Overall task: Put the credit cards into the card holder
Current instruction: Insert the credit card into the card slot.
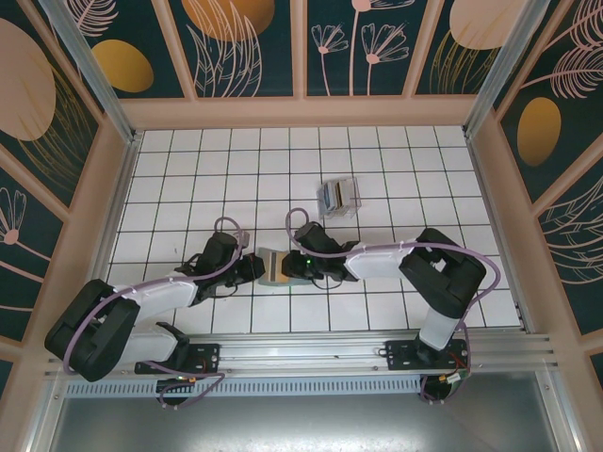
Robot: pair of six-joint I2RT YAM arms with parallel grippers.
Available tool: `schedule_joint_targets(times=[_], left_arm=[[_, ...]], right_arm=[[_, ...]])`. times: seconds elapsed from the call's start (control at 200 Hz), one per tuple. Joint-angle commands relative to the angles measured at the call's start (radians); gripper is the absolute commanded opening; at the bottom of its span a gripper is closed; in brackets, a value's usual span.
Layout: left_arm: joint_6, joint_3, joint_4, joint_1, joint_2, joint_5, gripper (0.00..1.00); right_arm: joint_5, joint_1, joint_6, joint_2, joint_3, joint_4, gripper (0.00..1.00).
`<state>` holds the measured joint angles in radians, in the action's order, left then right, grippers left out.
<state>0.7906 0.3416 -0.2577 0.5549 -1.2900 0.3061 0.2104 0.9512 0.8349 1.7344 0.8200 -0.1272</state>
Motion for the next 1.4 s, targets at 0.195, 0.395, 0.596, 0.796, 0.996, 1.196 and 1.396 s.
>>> schedule_joint_targets(times=[0.195,0.395,0.596,0.796,0.996,1.196,1.396], left_arm=[[0.011,-0.022,-0.085,-0.004,-0.044,0.075,0.12],[0.010,-0.037,-0.059,-0.004,-0.014,0.053,0.33],[0.010,-0.033,-0.011,-0.004,0.018,0.028,0.36],[0.009,-0.030,0.006,-0.014,0.028,0.026,0.32],[0.045,-0.037,-0.010,-0.041,0.020,0.069,0.50],[0.076,-0.038,-0.058,-0.043,0.014,0.091,0.44],[0.095,-0.058,-0.116,-0.044,0.015,0.128,0.27]], right_arm=[[0.091,0.047,-0.003,0.061,0.080,-0.093,0.23],[0.026,0.043,-0.026,0.007,0.073,-0.022,0.26],[-0.055,0.033,-0.033,-0.042,0.048,0.074,0.33],[-0.075,0.034,-0.047,-0.042,0.068,0.100,0.39],[-0.143,0.026,-0.044,-0.061,0.056,0.134,0.45],[-0.084,0.033,-0.044,0.021,0.086,0.110,0.45],[-0.075,0.047,-0.051,0.063,0.125,0.111,0.41]])
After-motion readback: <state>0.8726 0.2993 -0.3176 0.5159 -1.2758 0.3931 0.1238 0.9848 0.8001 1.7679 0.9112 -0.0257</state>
